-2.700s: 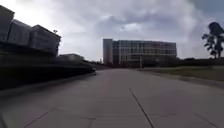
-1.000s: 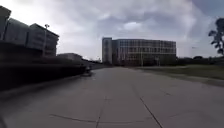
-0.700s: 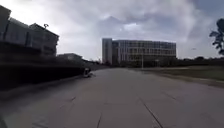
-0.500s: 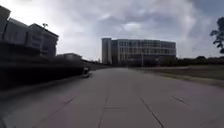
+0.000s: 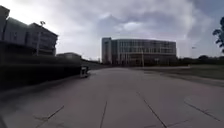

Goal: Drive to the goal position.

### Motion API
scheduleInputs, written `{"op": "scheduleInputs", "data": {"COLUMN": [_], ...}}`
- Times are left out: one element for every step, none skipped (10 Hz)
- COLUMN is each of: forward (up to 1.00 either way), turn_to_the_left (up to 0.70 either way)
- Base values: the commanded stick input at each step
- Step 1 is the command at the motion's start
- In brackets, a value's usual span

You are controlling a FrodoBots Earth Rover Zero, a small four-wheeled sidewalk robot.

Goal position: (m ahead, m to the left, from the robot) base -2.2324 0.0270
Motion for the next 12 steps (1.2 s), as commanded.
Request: {"op": "scheduleInputs", "data": {"forward": [1.0,1.0,1.0,1.0,1.0,1.0,1.0,1.0,1.0,1.0,1.0,1.0], "turn_to_the_left": [0.0,0.0,0.0,0.0,0.0,0.0,0.0,0.0,0.0,0.0,0.0,0.0]}}
